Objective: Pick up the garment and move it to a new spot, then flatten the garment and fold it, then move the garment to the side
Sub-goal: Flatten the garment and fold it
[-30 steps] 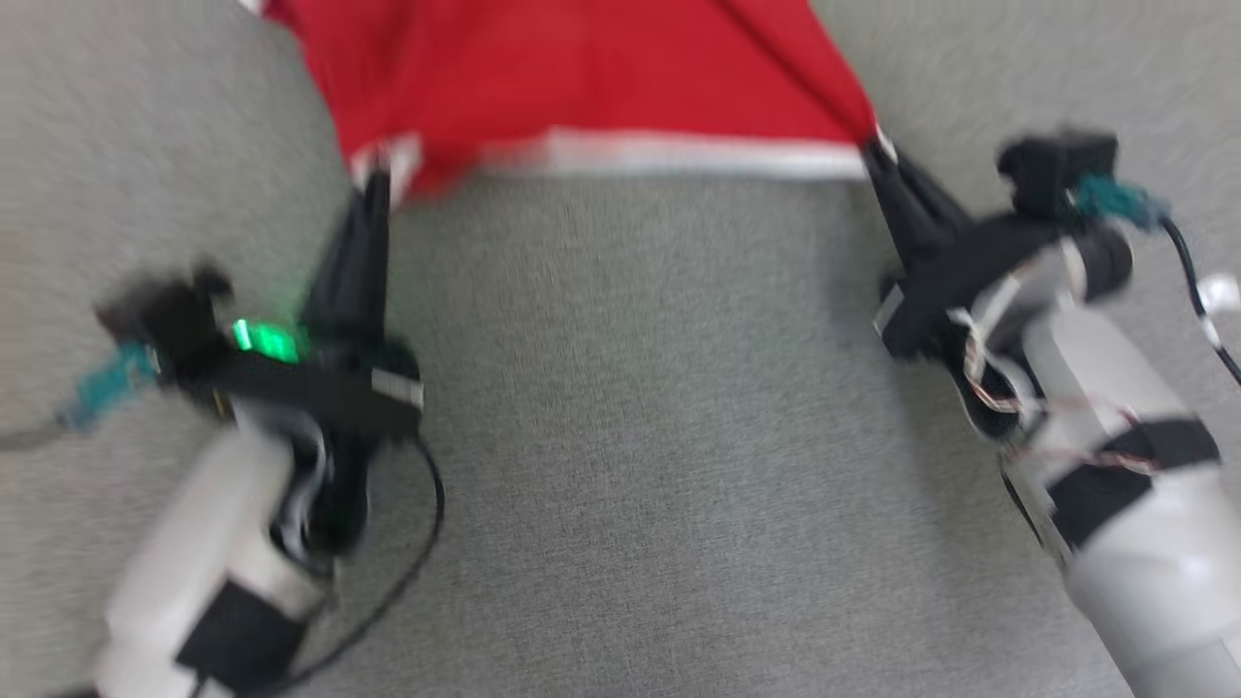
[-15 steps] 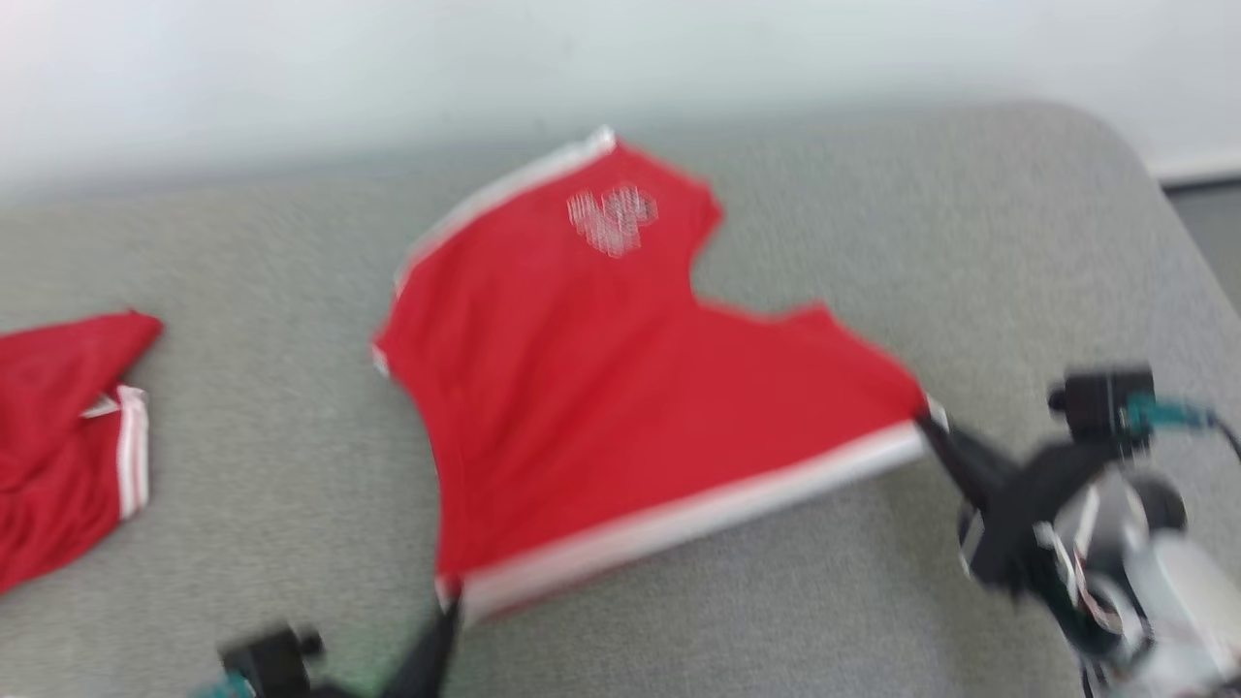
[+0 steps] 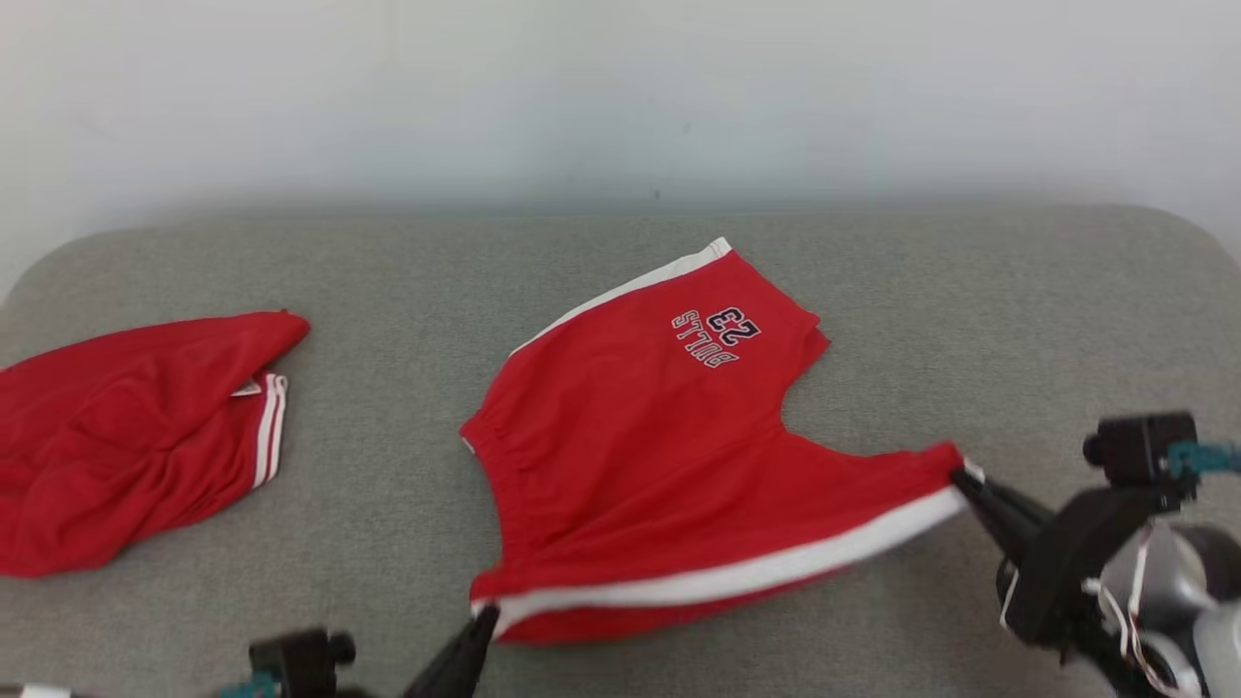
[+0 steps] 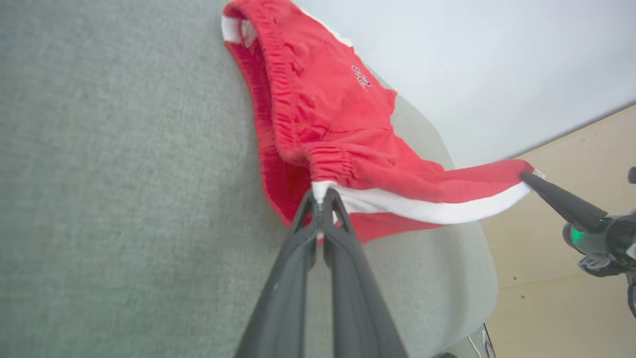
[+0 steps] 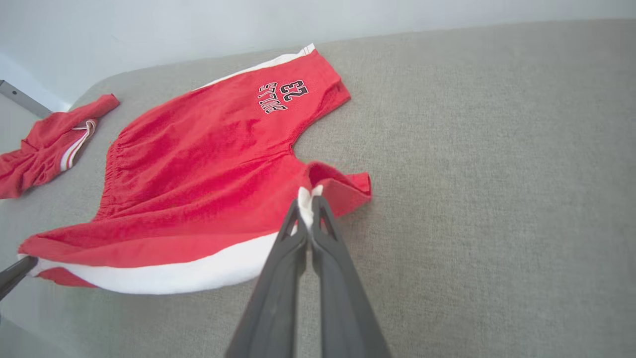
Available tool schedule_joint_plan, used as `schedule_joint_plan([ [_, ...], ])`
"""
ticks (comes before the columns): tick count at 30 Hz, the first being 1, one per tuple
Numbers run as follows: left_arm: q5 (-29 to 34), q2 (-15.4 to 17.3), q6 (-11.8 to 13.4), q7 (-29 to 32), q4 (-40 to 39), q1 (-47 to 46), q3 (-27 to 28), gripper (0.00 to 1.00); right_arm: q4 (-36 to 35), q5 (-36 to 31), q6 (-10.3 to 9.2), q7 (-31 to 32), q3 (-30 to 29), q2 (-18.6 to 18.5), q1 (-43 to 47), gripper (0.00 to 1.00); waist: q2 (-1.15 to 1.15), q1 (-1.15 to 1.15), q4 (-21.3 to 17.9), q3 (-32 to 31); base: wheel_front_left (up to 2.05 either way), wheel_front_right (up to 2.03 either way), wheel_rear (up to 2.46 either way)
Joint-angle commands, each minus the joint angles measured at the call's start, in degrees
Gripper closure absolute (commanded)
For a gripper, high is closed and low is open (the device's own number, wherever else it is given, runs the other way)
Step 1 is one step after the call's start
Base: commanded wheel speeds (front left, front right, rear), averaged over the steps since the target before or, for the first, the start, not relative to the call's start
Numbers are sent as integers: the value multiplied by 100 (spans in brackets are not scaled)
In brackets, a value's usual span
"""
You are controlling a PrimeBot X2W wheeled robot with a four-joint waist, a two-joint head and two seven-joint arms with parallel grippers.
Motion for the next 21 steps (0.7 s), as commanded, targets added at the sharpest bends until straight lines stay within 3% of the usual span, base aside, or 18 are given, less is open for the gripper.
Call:
schedule_joint_plan([
  [1,33,-73,45,36,52,-238,50,100,146,-102,-13,-13,58,-72,-240,100,0,0,150,76,0,0,0],
  [12,347,-780,276,292,1058,-2022,23,100,2513,-889,-13,-1050,1161,-425,-2804,100,0,0,637,710,0,0,0],
  [21,647,-1322,460,184,1849,-3058,-17,100,3985,-985,-13,-1816,1169,-322,-4041,100,0,0,999,1272,0,0,0],
])
